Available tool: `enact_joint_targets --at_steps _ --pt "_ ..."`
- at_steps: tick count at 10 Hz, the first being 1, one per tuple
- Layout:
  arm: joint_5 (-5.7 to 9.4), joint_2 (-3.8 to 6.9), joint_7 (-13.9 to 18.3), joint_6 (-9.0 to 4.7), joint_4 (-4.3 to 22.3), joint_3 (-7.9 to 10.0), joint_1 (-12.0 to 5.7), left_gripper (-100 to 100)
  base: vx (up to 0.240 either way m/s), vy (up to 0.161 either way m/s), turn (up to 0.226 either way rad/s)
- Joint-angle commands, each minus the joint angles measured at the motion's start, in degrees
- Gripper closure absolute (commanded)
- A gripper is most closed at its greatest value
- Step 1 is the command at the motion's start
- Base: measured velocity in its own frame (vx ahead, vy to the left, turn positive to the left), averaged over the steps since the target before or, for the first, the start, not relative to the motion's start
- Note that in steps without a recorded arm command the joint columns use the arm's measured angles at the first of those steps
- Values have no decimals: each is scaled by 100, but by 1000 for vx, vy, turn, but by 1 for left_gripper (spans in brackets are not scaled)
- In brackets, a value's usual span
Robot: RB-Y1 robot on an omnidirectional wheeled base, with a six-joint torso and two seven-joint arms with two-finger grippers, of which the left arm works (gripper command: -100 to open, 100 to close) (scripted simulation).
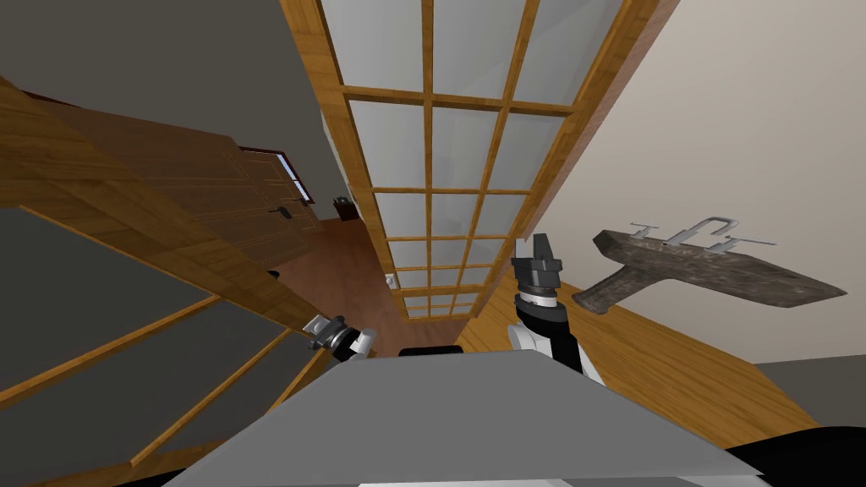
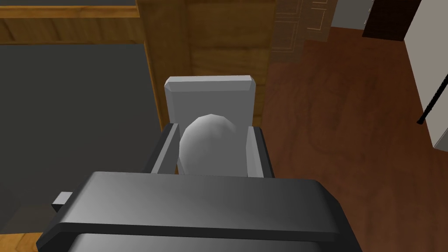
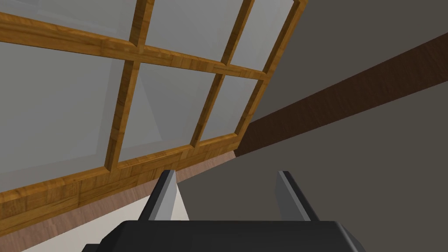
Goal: Push the door open
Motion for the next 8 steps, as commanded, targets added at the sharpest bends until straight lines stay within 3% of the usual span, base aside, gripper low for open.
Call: enact_joint_targets --at_steps 1,8 --pt "7 154 99 -171 210 58 -55 100 20 22 0" --pt "12 -55 14 -286 264 858 -168 100 53 58 -78"
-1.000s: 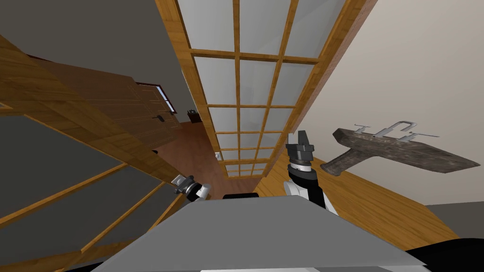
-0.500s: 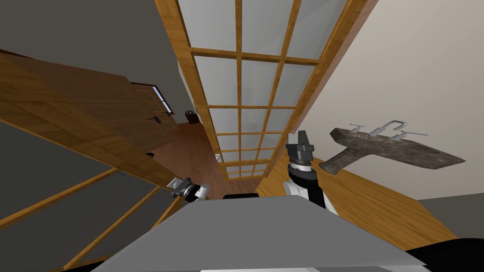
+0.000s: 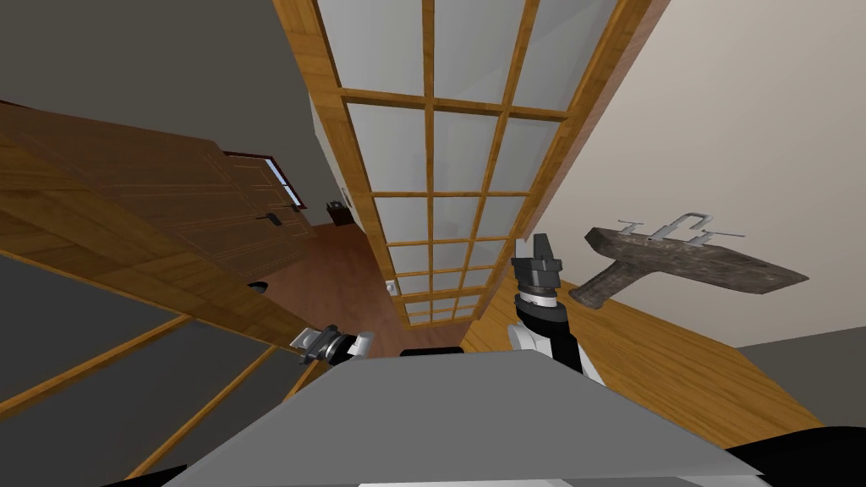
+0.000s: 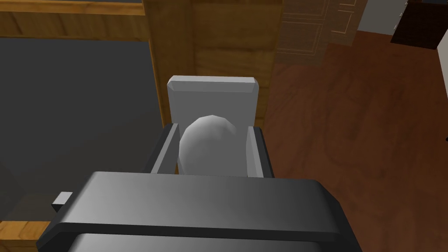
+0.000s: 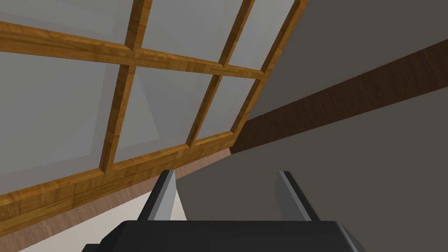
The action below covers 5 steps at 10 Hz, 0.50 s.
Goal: Push the door open
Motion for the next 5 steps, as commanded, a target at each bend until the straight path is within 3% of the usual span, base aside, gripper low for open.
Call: enact_joint_targets --at_steps 1,2,3,5 --pt "0 0 0 0 0 0 0 100 21 33 -11" --pt "128 179 -62 -139 21 200 -34 100 12 103 -199" --pt "128 179 -62 -139 21 200 -34 100 -3 124 -125" --pt "128 179 -62 -139 21 200 -34 100 1 44 7"
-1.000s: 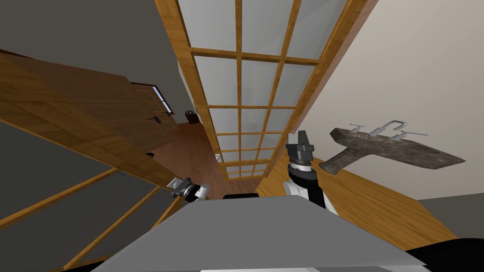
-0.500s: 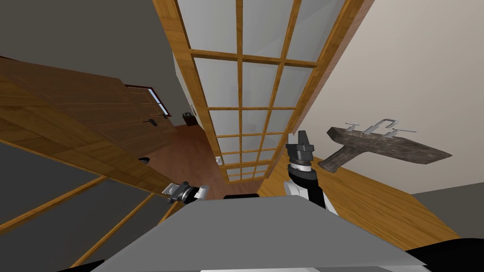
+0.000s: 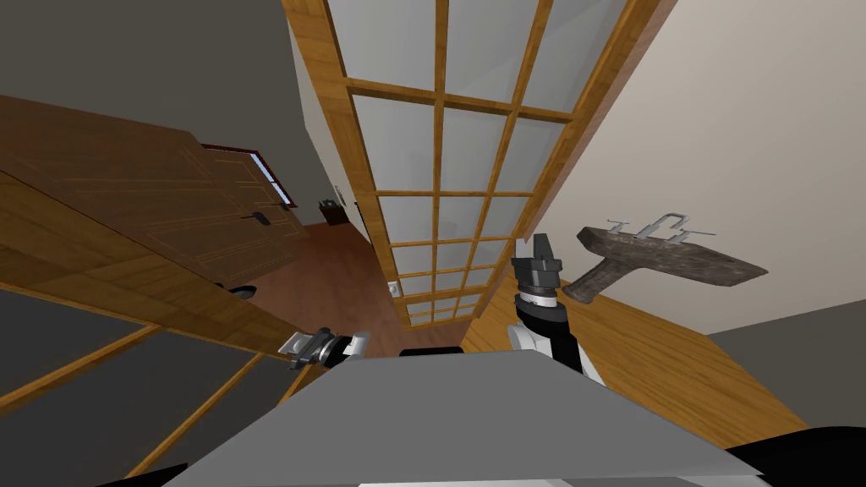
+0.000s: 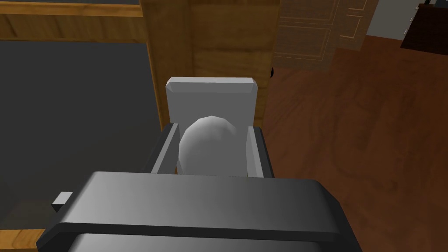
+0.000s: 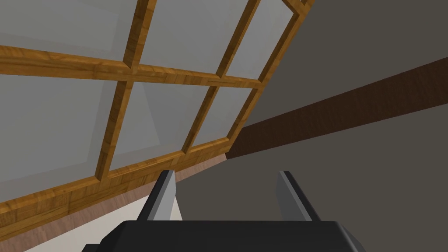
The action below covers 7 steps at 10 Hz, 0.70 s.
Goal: Push the door open
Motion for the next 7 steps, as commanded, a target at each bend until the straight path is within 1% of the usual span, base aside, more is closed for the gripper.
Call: enact_joint_targets --at_steps 1,2,3,4,5,6,7 --pt "110 71 -98 -52 -116 166 16 100 13 67 -136" --pt "189 123 -137 -127 -106 281 -3 100 18 148 -203" --pt "189 123 -137 -127 -106 281 -3 100 -3 131 -62" --pt "189 123 -137 -127 -106 281 -3 100 1 58 11" --pt "316 173 -201 -248 -90 466 -33 100 12 97 -164" --pt "316 173 -201 -248 -90 466 -33 100 24 110 -89" --pt "316 173 -201 -248 -90 466 -33 100 10 60 7"
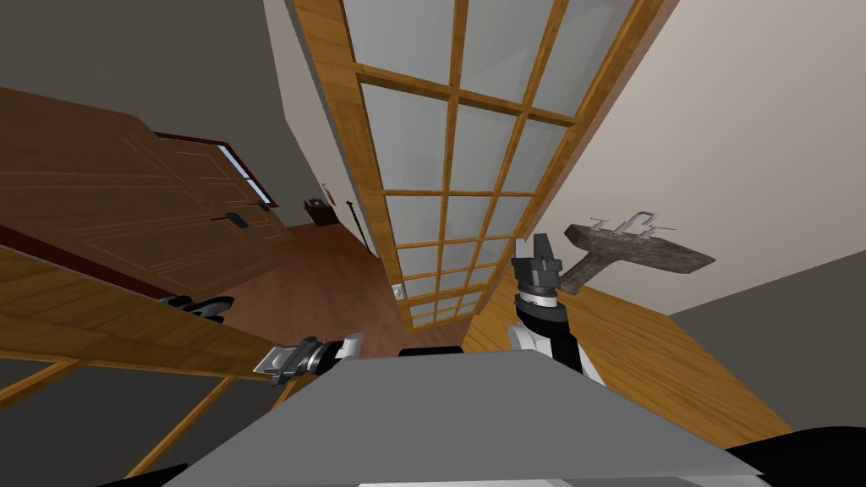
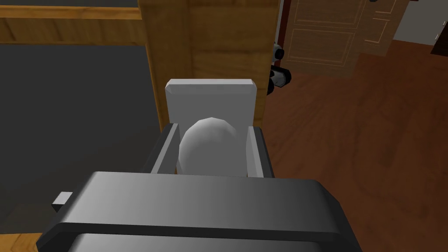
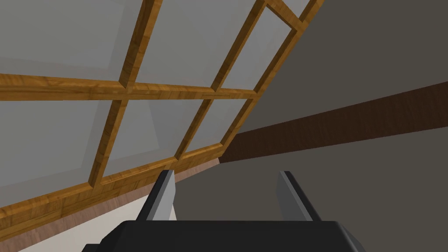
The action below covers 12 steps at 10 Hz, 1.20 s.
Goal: Push the door open
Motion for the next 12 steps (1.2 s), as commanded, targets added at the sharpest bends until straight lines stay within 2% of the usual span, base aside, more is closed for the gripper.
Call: enact_joint_targets --at_steps 1,3,7,10,11,12 --pt "39 120 33 -164 116 74 -46 100 4 47 -51" --pt "169 121 -32 -288 132 264 -77 100 9 93 -112" --pt "332 68 -114 -443 152 500 -116 100 1 120 -90" --pt "552 -128 -224 -653 179 822 -168 100 18 145 -136" --pt "511 -14 -152 -642 331 761 -177 100 -6 67 -31" --pt "643 115 -201 -780 336 947 -191 100 -46 145 -92"
